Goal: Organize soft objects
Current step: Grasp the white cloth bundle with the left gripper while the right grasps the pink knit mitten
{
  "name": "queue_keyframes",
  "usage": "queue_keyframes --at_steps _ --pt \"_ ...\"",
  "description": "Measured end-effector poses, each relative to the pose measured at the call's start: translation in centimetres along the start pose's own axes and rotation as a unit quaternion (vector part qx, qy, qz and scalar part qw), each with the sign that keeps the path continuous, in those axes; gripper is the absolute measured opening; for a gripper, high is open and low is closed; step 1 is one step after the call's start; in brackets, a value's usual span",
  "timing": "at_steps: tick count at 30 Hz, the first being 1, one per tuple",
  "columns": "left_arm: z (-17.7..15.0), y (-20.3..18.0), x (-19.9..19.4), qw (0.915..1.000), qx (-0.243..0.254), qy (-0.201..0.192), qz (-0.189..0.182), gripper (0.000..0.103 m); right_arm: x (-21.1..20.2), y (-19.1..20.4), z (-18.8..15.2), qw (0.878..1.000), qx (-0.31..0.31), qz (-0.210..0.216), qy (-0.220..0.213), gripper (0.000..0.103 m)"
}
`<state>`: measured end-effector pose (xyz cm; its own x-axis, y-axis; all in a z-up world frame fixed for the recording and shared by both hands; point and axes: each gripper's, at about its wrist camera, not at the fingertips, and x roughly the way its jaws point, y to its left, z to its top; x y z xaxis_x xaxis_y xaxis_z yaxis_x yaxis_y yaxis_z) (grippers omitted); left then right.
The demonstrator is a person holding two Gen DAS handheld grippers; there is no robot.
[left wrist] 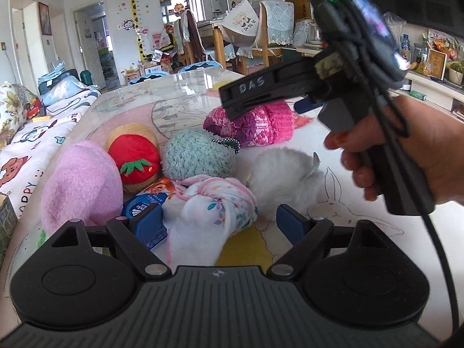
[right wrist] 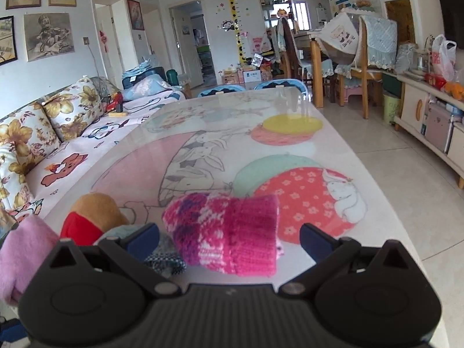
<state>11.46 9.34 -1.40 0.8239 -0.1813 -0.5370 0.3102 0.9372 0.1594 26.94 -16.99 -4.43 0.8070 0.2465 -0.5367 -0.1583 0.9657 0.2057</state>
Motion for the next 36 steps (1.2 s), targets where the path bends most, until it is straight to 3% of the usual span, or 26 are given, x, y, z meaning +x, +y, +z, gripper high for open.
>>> queue_keyframes --at_steps 5,9,11,17,36 --pt "-1.0 -0.3 -0.4 1.0 -0.006 0.005 -0.001 0.103 2.0 -0.2 -0.1 1.0 0.007 0.001 0.016 0.102" --pt "-0.8 -0.2 0.1 0.9998 -0.014 0.01 -0.003 0.1 2.4 0.1 -0.2 1.0 -0.005 -0.006 0.005 0.101" --pt "-0.7 -0.1 0.1 0.9997 -0.024 0.01 -0.004 0.097 2.5 0.0 -0.3 1.0 0.004 0.006 0.006 0.09" --pt "-0.5 -0.6 -0.2 0.9996 -0.028 0.005 -0.006 0.093 2.0 -0.4 -0.4 1.0 0.015 0.016 0.007 0.08" --pt "-0.4 -0.1 -1.5 0.9966 -0.079 0.013 -0.018 0.092 -2.4 -0.3 -1.1 0.999 0.027 0.007 0.019 0.075"
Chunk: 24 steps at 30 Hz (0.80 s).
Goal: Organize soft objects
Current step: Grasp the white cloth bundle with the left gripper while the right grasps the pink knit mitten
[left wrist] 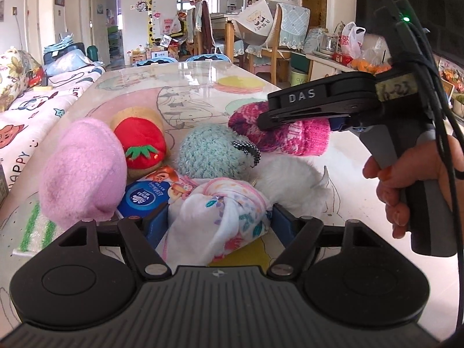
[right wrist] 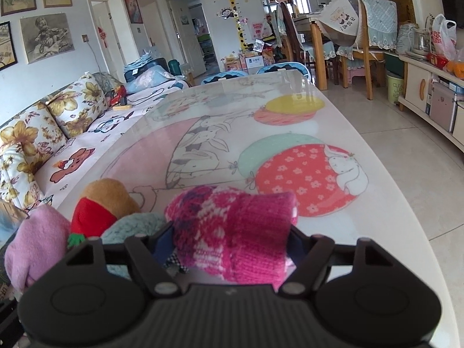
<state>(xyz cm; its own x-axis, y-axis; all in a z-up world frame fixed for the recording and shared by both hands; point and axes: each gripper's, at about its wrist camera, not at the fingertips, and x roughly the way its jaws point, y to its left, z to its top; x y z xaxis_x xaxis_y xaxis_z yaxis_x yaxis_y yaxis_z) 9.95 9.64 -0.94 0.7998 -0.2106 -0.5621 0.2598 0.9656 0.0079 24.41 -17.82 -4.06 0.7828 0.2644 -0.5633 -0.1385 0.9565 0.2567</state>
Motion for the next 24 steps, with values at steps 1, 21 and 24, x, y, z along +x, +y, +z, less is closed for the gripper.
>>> queue_keyframes --at_steps 1,21,24 --pt "0.0 0.0 -0.2 1.0 -0.003 -0.001 0.0 0.092 -0.2 0.1 0.0 1.0 0.0 0.0 -0.002 0.075" --pt "0.5 1.2 -1.7 0.9979 -0.057 -0.031 -0.009 0.092 -5.1 2.7 0.2 0.999 0.027 0.01 -0.027 0.075" --pt "0.6 1.3 -1.7 0.9973 -0.064 -0.034 -0.007 0.092 -5.7 3.4 0.2 0.999 0.026 0.014 -0.03 0.075"
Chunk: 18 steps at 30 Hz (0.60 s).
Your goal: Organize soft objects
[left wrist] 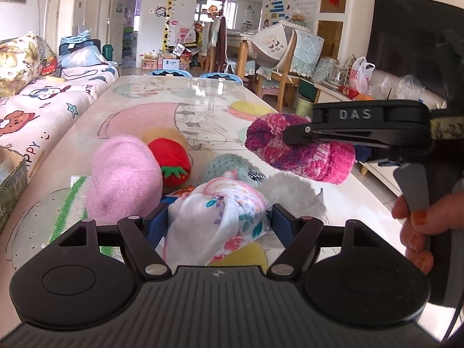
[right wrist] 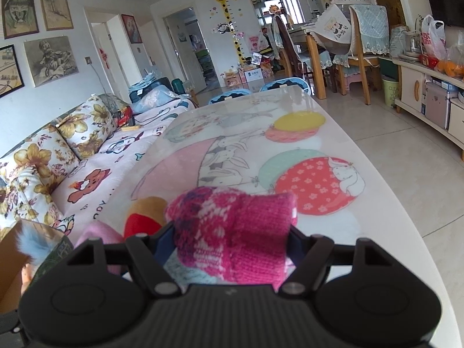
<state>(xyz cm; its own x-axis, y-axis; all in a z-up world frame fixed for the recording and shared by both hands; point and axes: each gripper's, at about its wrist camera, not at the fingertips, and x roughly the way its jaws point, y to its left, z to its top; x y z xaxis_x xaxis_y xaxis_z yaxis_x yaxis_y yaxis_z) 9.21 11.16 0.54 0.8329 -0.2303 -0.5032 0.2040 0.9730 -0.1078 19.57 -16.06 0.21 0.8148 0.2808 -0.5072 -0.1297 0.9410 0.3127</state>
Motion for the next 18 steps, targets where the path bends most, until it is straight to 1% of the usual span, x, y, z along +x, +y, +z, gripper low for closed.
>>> queue_keyframes --at_steps 2,6,10,12,15,18 --pt "-0.1 -0.1 -0.1 1.0 -0.001 -0.001 0.003 0.092 -0.4 0.3 -0.1 1.0 -0.003 -0.002 -0.002 0.075" --pt "-0.4 -0.4 0.0 0.9999 -0.004 0.01 -0.005 0.092 -0.6 0.2 -0.7 1.0 -0.015 -0.021 0.008 0.075" --pt "-0.5 -0.8 0.4 0.9997 0.0 0.024 -0.007 0.092 0.4 -1.0 -2.0 0.998 0.001 -0.046 0.042 0.075" --pt "-0.6 -0.7 0.7 0.9994 -0.004 0.032 -0.009 0.092 1.3 -1.4 -2.9 0.997 0.004 -0.046 0.069 0.076" --pt "-0.9 -0.7 1.1 0.999 0.003 0.046 -0.001 0.092 2.0 -1.5 -3.6 0.995 0.01 -0.048 0.091 0.082" --pt "-1.1 -0.3 1.2 0.9982 0.0 0.059 -0.002 0.092 1.4 -1.2 -3.3 0.995 0.012 -0.048 0.083 0.085"
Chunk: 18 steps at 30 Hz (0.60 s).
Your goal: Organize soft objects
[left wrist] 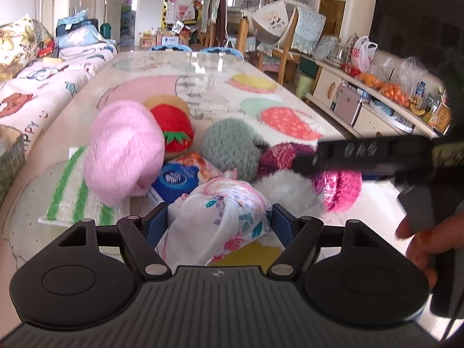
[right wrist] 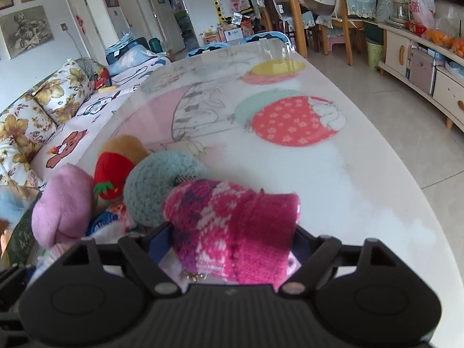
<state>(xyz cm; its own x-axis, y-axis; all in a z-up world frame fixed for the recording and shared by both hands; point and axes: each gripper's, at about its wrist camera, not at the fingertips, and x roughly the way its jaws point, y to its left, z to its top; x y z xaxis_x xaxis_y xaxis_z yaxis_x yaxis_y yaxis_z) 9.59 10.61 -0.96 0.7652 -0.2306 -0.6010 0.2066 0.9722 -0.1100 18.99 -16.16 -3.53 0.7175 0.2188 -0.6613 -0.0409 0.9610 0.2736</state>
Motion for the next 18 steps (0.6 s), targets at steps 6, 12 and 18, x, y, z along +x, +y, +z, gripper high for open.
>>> queue_keyframes --at_steps 6,12,18 --pt "0.0 0.2 0.0 0.9996 -0.01 0.026 -0.009 0.093 -3.1 0.8 0.3 0.998 -0.012 -0.009 -0.056 0.092" --pt "-0.4 0.7 -0.3 0.9988 -0.014 0.047 -0.01 0.1 -4.8 2.1 -0.7 0.998 -0.008 0.033 -0.052 0.091" --pt "-0.4 1.3 -0.3 0.9978 -0.023 0.06 -0.018 0.103 -3.6 3.2 -2.8 0.999 -0.007 0.052 0.006 0.084"
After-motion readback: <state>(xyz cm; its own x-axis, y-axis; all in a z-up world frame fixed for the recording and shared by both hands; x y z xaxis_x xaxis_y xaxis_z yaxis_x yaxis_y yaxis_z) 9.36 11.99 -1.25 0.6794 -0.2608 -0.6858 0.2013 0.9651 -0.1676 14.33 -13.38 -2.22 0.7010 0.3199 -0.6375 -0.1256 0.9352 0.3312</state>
